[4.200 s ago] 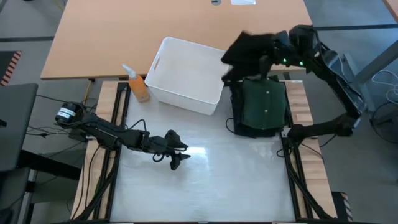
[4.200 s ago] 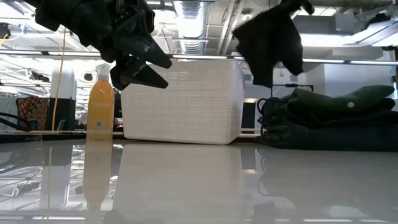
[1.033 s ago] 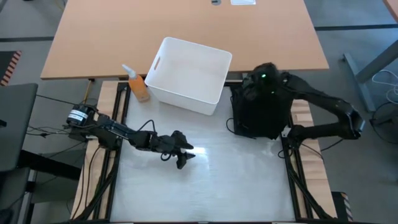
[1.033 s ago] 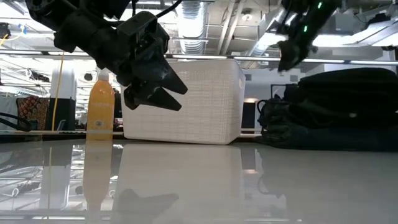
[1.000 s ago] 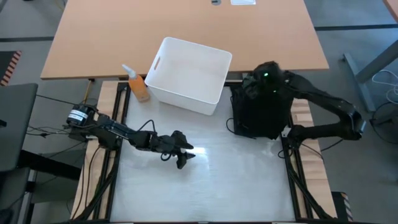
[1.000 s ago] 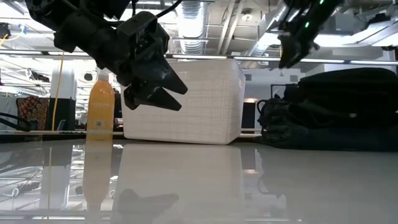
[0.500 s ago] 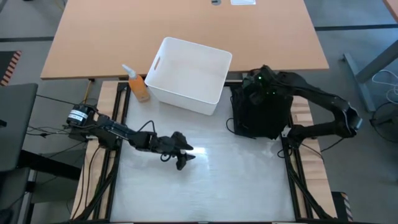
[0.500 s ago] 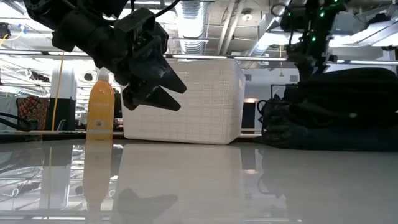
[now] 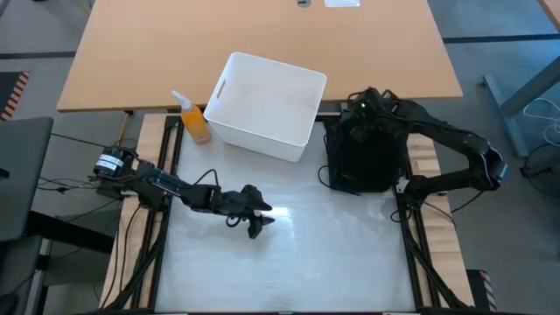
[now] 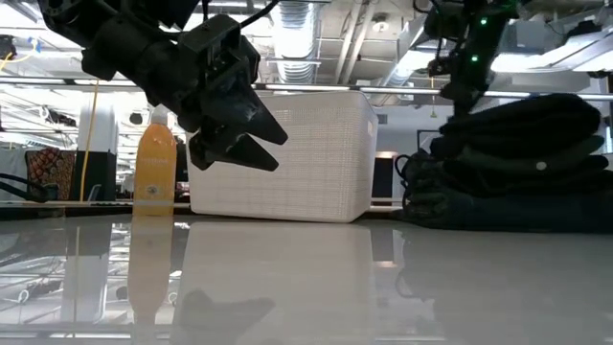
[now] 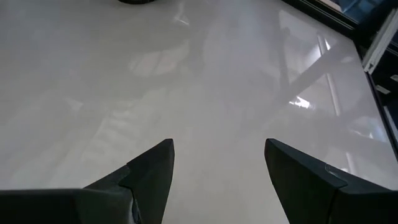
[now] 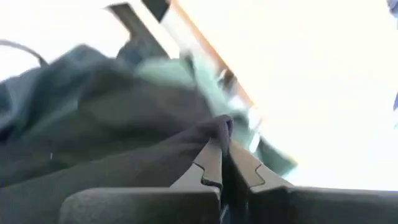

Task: Fold laundry
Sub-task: Stack the black shirt on top of the green polo

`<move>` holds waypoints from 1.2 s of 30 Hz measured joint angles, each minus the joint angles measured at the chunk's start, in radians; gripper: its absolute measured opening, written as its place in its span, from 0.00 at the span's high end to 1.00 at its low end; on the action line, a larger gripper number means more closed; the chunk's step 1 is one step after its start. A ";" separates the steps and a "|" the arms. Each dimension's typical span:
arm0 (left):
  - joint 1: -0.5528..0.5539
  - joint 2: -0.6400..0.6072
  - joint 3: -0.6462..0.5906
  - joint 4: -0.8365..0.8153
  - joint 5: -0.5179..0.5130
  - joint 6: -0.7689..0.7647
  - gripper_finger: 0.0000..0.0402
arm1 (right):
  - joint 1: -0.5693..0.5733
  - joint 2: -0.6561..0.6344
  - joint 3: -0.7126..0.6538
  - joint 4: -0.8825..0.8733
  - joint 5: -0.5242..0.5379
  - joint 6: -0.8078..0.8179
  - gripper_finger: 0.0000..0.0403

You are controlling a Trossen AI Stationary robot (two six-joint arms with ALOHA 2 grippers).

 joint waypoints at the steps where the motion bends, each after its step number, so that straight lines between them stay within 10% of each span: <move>1: 0.004 0.000 0.000 0.000 0.000 0.000 0.40 | 0.001 0.002 0.001 0.038 0.011 -0.035 0.95; 6: 0.011 0.000 0.000 0.000 0.000 0.000 0.40 | -0.019 0.015 0.002 0.211 0.014 -0.177 0.95; 15: 0.011 0.000 0.000 -0.001 0.000 0.023 0.40 | -0.085 0.123 -0.025 0.196 -0.282 -0.171 0.88; 24: 0.026 0.000 0.000 -0.004 0.020 0.054 0.40 | -0.030 0.095 0.028 0.178 -0.125 -0.107 0.60; 36: 0.105 0.048 0.000 0.092 0.050 0.179 0.40 | 0.181 -0.155 -0.007 -0.082 0.077 0.617 0.47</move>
